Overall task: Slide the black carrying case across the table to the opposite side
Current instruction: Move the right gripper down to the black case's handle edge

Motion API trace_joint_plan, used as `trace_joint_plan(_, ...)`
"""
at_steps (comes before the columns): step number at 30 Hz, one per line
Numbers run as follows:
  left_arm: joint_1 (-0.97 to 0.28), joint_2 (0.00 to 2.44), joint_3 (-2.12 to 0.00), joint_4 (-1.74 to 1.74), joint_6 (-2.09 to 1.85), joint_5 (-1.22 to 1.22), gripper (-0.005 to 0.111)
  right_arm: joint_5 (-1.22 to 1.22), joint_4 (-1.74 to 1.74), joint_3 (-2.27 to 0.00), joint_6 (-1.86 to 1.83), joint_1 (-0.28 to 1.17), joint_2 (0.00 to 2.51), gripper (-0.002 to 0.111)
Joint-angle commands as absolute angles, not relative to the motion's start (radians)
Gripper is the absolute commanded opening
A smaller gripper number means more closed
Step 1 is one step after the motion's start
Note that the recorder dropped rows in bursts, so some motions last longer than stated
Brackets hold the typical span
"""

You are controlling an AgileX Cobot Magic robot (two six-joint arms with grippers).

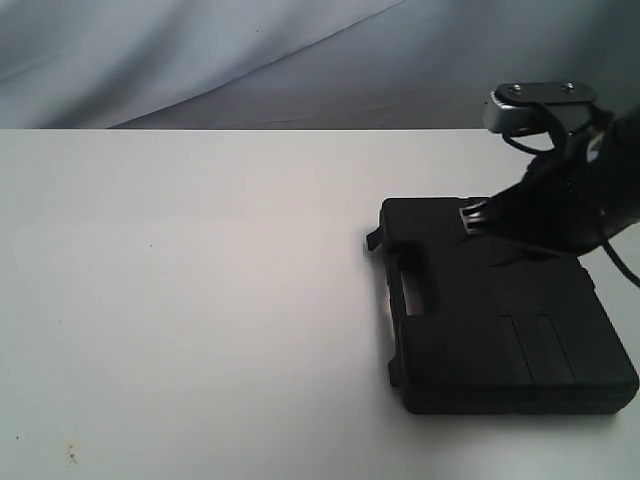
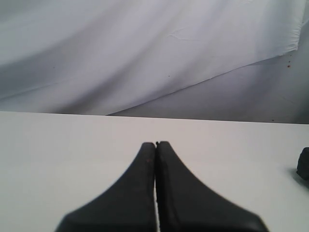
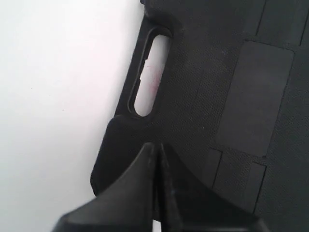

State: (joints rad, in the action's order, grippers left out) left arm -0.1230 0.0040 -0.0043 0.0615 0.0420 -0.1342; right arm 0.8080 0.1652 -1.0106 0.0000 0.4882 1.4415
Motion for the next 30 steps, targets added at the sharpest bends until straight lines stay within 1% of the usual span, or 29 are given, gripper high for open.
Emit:
trace_joint_plan(1,-0.119,0.000,0.000,0.066,0.044,-0.131,0.000,0.891,0.187,-1.115,0.000,0.492,1.520,0.000)
trace_joint_plan(11,-0.119,0.000,0.000,0.066,0.044,-0.131,0.000,1.002,0.184,-1.319,0.042,0.497,1.689,0.000)
trace_joint_plan(19,-0.119,0.000,0.000,0.066,0.044,-0.131,0.000,1.016,0.116,-1.441,0.138,0.588,1.801,0.000)
trace_joint_plan(24,-0.119,0.000,0.000,0.066,0.044,-0.131,0.000,1.061,0.114,-1.487,0.200,0.598,1.890,0.000)
trace_joint_plan(30,-0.119,0.000,0.000,0.066,0.044,-0.131,0.000,1.062,0.127,-1.491,0.261,0.598,1.935,0.000)
